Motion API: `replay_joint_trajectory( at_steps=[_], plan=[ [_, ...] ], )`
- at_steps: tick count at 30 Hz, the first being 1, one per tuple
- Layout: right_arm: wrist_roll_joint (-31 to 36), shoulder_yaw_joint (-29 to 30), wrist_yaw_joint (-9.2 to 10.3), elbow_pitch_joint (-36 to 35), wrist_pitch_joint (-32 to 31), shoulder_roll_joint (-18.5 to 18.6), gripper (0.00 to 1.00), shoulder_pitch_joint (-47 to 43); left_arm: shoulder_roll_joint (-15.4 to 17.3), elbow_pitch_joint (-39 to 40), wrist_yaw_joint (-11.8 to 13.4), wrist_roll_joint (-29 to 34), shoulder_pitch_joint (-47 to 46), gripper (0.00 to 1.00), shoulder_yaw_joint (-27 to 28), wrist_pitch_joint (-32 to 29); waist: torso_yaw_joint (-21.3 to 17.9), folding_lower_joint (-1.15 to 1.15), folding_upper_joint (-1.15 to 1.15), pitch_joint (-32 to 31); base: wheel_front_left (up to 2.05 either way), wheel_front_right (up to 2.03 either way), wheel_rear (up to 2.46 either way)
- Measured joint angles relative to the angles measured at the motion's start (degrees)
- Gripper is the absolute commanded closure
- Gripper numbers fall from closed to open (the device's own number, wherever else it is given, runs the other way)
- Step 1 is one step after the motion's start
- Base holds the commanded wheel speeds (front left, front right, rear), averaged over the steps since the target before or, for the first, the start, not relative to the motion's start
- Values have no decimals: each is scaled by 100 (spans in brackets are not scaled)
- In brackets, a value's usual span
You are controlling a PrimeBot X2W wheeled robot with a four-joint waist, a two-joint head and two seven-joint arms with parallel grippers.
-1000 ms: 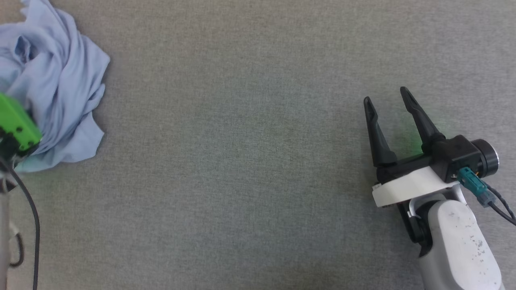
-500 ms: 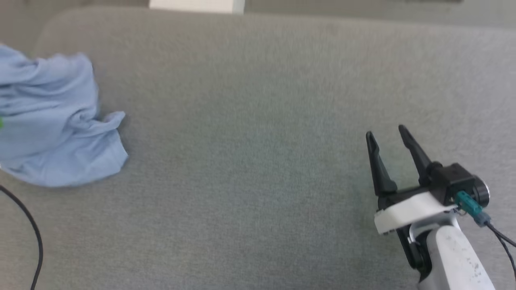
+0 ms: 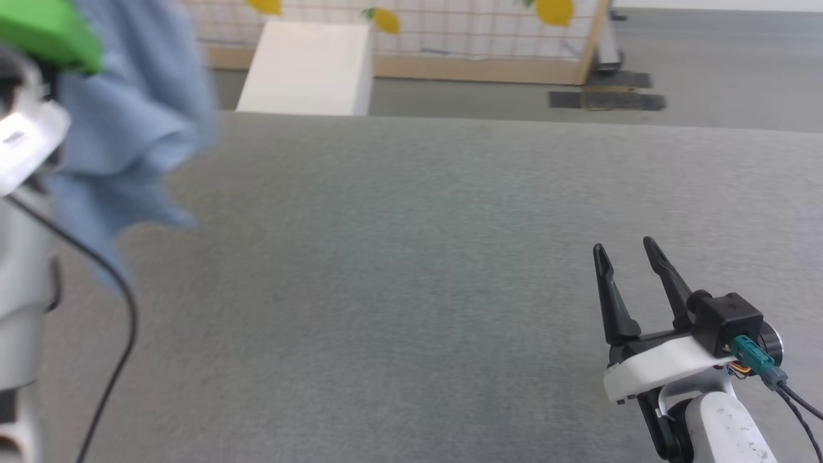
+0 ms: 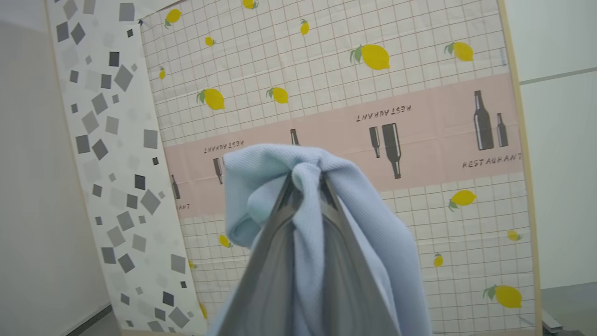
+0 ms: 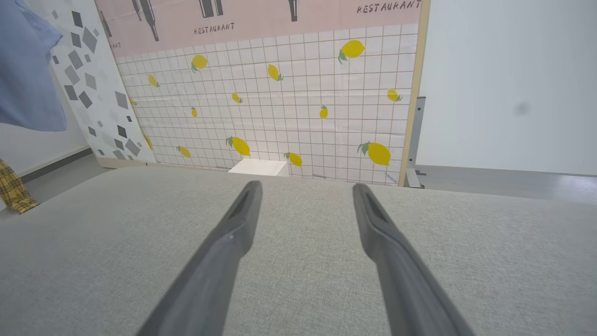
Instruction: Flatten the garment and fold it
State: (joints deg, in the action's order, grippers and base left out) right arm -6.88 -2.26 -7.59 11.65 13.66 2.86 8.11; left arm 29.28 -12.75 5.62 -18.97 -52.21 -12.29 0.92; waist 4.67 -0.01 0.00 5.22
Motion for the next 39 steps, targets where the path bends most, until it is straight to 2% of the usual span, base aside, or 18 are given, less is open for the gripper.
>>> replay_joint_trajectory(
  at_steps=[6, 12, 20, 29, 35, 36, 37, 39],
  plan=[
    [-36, -81, 0, -18, -4, -1, 0, -4, -569, -52, -169, -152, -464, 100, -330, -33, -462, 0, 0, -81, 0, 0, 0],
    [-34, -87, 0, -21, -11, 0, 0, -4, -1265, -302, -336, -466, -505, 100, -723, -143, -975, 0, 0, -81, 0, 0, 0],
    [-33, -86, 0, -89, -54, 4, 0, -7, -2138, -1178, -542, -906, 281, 100, -1389, -666, -1464, 0, 0, 16, 0, 0, 0],
    [-67, -202, 0, -103, -54, 3, 0, 2, -2450, -2869, -838, -937, 1193, 100, -2440, -2015, -1762, 0, 0, 240, 0, 0, 0],
    [-69, -235, 0, -64, -52, 3, 0, 9, -2562, -3238, -996, -1246, 1283, 100, -2616, -2635, -1831, 0, 0, 302, 0, 0, 0],
    [-69, -229, 0, -57, -52, 4, 0, 9, -2571, -3227, -1012, -1249, 1283, 62, -2621, -2641, -1823, 0, 0, 298, 0, 0, 0],
    [-69, -218, 0, -51, -52, 4, 0, 9, -2579, -3173, -1015, -1250, 1280, 0, -2610, -2563, -1805, 0, 0, 290, 0, 0, 0],
    [-67, -203, 0, -29, -52, 3, 0, 8, -2576, -3063, -1009, -1247, 1291, 0, -2564, -2164, -1759, 0, 0, 267, 0, 0, 0]
  ],
)
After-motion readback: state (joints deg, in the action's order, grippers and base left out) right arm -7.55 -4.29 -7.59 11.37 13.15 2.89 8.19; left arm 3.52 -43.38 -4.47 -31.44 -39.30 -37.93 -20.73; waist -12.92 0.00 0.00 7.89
